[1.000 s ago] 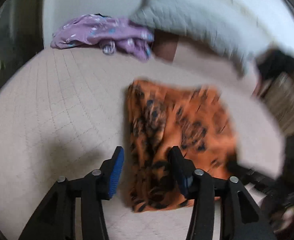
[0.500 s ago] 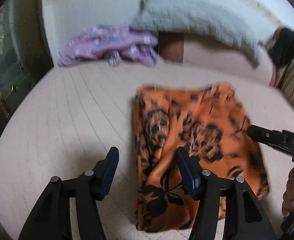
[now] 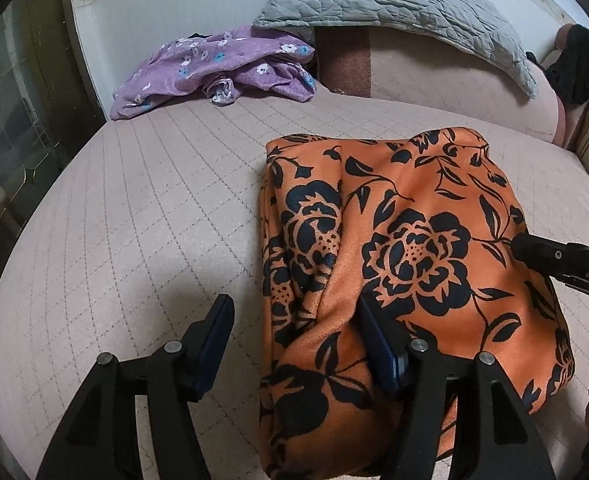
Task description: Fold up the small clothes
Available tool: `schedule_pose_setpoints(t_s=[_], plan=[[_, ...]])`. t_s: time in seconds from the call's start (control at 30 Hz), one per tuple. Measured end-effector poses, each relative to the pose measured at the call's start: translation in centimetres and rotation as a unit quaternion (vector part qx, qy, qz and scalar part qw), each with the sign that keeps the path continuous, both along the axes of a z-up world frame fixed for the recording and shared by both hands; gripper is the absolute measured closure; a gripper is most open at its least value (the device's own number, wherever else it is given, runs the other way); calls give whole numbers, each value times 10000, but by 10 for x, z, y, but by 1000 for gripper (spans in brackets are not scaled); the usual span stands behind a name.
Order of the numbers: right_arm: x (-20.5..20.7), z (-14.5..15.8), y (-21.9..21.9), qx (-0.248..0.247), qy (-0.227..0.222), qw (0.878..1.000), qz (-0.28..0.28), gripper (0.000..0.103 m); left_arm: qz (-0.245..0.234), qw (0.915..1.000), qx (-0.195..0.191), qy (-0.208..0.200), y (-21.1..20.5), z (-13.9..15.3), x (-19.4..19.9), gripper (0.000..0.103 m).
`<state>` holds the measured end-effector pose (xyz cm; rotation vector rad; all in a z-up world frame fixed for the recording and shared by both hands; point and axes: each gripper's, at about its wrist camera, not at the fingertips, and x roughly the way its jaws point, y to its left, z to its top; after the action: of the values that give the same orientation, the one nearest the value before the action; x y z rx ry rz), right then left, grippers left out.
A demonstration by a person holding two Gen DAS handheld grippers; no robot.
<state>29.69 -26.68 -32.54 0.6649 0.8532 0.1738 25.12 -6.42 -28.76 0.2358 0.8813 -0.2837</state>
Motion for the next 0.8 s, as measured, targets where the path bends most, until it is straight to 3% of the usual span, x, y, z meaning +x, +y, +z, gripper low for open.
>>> schedule_pose_setpoints(t_s=[0.33,0.5,0.63,0.8], plan=[[-11,14,4,17,42,10000,-43,65,29,10000,27,-30,3,0,-2,32],[-30,29,14,106,-51,9997,218,64,64,10000,11,-21,6,-1,0,28],[-27,14,34,-198,383,9975,553,63,81,10000,23,-20,6,-2,1,26],[-23,9,38,-365,382,9966,629,64,110,9999,27,-36,8,-3,2,23]])
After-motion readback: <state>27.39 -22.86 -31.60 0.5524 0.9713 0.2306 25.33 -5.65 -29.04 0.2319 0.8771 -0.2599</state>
